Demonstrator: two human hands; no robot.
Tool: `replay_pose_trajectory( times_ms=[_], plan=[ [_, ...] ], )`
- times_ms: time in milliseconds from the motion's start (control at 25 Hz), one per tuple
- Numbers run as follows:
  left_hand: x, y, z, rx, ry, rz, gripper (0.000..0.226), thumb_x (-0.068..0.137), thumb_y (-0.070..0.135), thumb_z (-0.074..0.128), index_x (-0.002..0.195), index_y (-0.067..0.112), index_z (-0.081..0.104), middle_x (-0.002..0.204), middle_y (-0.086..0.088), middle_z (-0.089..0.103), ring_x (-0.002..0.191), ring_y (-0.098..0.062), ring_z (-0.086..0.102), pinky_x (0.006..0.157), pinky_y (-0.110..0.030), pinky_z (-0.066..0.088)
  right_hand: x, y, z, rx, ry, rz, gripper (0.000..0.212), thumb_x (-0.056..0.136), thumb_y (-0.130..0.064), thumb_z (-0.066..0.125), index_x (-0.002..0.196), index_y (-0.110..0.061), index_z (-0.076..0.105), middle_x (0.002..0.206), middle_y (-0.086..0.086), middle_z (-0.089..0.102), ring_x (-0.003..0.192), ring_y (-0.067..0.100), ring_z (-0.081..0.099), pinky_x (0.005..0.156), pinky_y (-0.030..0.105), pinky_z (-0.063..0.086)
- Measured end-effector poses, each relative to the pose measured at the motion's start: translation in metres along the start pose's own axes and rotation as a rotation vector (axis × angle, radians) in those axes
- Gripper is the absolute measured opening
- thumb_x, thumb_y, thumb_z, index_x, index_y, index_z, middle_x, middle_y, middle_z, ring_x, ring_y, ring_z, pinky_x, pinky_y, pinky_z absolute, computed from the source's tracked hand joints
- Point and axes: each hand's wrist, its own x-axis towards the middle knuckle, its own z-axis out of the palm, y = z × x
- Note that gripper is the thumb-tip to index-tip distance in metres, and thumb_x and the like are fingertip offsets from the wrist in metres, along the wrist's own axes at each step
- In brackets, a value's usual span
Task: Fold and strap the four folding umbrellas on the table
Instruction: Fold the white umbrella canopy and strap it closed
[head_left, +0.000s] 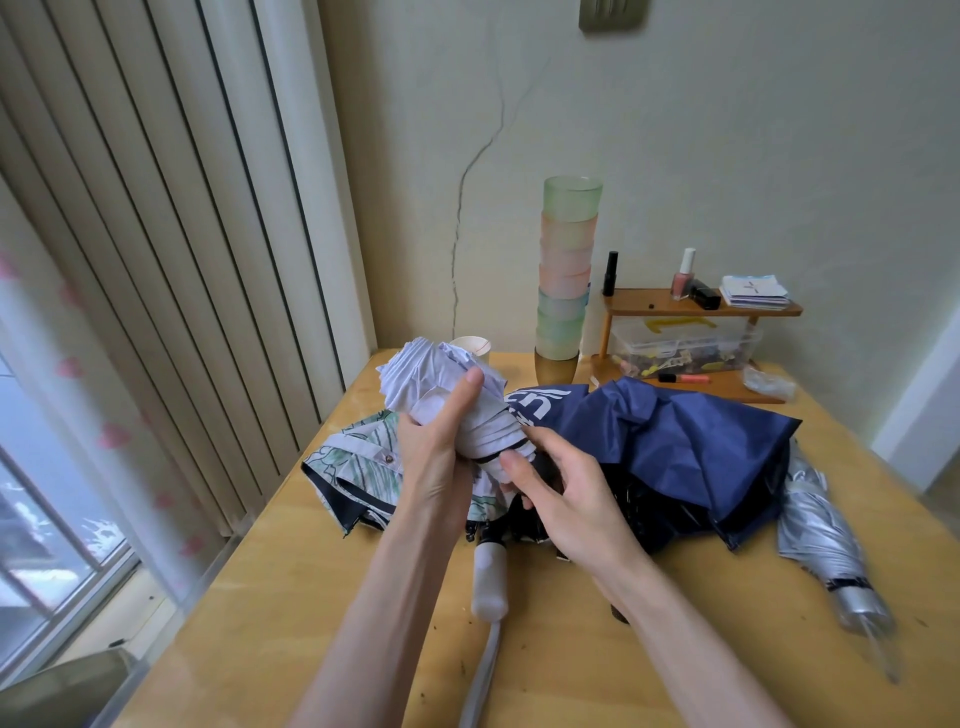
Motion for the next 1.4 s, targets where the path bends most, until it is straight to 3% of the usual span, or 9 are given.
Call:
replay_pose_trajectory(
  times_ms=[80, 200, 320, 440, 600, 760, 960, 1160, 1400],
  plan=[
    [-0.002, -0.002, -0.001, 0.006, -0.044, -0.025, 0.055, 0.079, 0.035, 0.088, 0.12, 0.008, 0.064, 0.106, -0.02, 0.06, 0.095, -0.035, 0.062, 0.08, -0.046, 0.056, 0.001, -0.002, -0.001, 0.03, -0.027, 0.04, 0.015, 0.107, -0.022, 0.061, 0.114, -0.014, 0.072, 0.087, -0.015, 0.071, 0.076, 0.001, 0.063, 0.072, 0.018, 0.048],
    [-0.004, -0.003, -0.002, 0.054, -0.09, -0.122, 0.06, 0.075, 0.051, 0.087, 0.111, 0.01, 0.063, 0.101, -0.025, 0.056, 0.079, -0.039, 0.056, 0.057, -0.039, 0.048, 0.002, 0.001, -0.001, 0.122, -0.067, 0.116, 0.031, 0.108, -0.031, 0.061, 0.107, -0.001, 0.067, 0.087, 0.005, 0.062, 0.077, 0.018, 0.056, 0.069, 0.03, 0.045],
    [-0.007, -0.002, -0.002, 0.068, -0.133, -0.176, 0.063, 0.072, 0.056, 0.087, 0.11, 0.012, 0.064, 0.102, -0.023, 0.058, 0.076, -0.037, 0.057, 0.056, -0.038, 0.044, 0.001, 0.001, -0.001, 0.271, -0.079, 0.177, 0.049, 0.102, -0.037, 0.064, 0.107, 0.012, 0.06, 0.09, 0.014, 0.057, 0.078, 0.024, 0.054, 0.067, 0.027, 0.045],
    [-0.009, 0.0, 0.001, 0.05, -0.152, -0.117, 0.053, 0.077, 0.044, 0.085, 0.113, 0.01, 0.064, 0.098, -0.017, 0.062, 0.073, -0.032, 0.06, 0.047, -0.032, 0.048, 0.0, -0.003, 0.003, 0.392, -0.094, 0.237, 0.045, 0.099, -0.035, 0.064, 0.109, 0.009, 0.064, 0.092, 0.016, 0.061, 0.079, 0.024, 0.059, 0.072, 0.027, 0.051],
    [-0.007, 0.007, -0.003, 0.141, -0.076, -0.066, 0.04, 0.08, 0.028, 0.08, 0.112, 0.007, 0.066, 0.094, -0.017, 0.069, 0.079, -0.028, 0.069, 0.065, -0.035, 0.06, 0.004, -0.012, -0.003, 0.095, -0.053, 0.127, 0.026, 0.103, -0.025, 0.067, 0.126, -0.014, 0.072, 0.115, 0.001, 0.078, 0.108, 0.015, 0.074, 0.094, 0.026, 0.056],
    [-0.007, 0.014, -0.006, 0.342, -0.205, -0.101, 0.042, 0.082, 0.026, 0.081, 0.117, 0.004, 0.073, 0.113, -0.028, 0.074, 0.093, -0.037, 0.072, 0.08, -0.05, 0.06, 0.006, -0.025, -0.009, -0.068, 0.165, -0.083, 0.047, 0.094, -0.041, 0.073, 0.136, -0.022, 0.067, 0.118, -0.008, 0.075, 0.107, 0.011, 0.072, 0.084, 0.022, 0.056],
    [-0.014, 0.014, 0.001, 0.462, -0.309, -0.147, 0.023, 0.075, 0.018, 0.081, 0.096, 0.01, 0.075, 0.086, -0.009, 0.076, 0.073, -0.02, 0.071, 0.063, -0.03, 0.058, 0.009, -0.018, -0.012, -0.24, 0.368, -0.147, 0.014, 0.102, -0.028, 0.07, 0.098, -0.017, 0.078, 0.085, -0.007, 0.078, 0.079, 0.015, 0.075, 0.076, 0.043, 0.062],
    [-0.015, 0.019, 0.0, 0.431, -0.287, -0.23, 0.014, 0.074, 0.02, 0.082, 0.084, 0.016, 0.074, 0.081, -0.011, 0.069, 0.066, -0.024, 0.064, 0.059, -0.033, 0.053, 0.015, -0.014, -0.028, -0.202, 0.417, -0.041, 0.018, 0.103, -0.019, 0.068, 0.088, -0.013, 0.074, 0.074, -0.005, 0.076, 0.07, 0.008, 0.074, 0.075, 0.028, 0.06],
    [-0.016, 0.027, 0.004, 0.186, -0.274, -0.406, 0.013, 0.082, 0.005, 0.069, 0.074, 0.012, 0.061, 0.071, -0.006, 0.062, 0.049, -0.012, 0.053, 0.041, -0.019, 0.043, 0.018, -0.018, -0.044, -0.025, 0.523, 0.06, 0.017, 0.102, -0.018, 0.07, 0.09, -0.008, 0.077, 0.072, -0.001, 0.076, 0.066, 0.005, 0.068, 0.069, 0.018, 0.055]
  ],
)
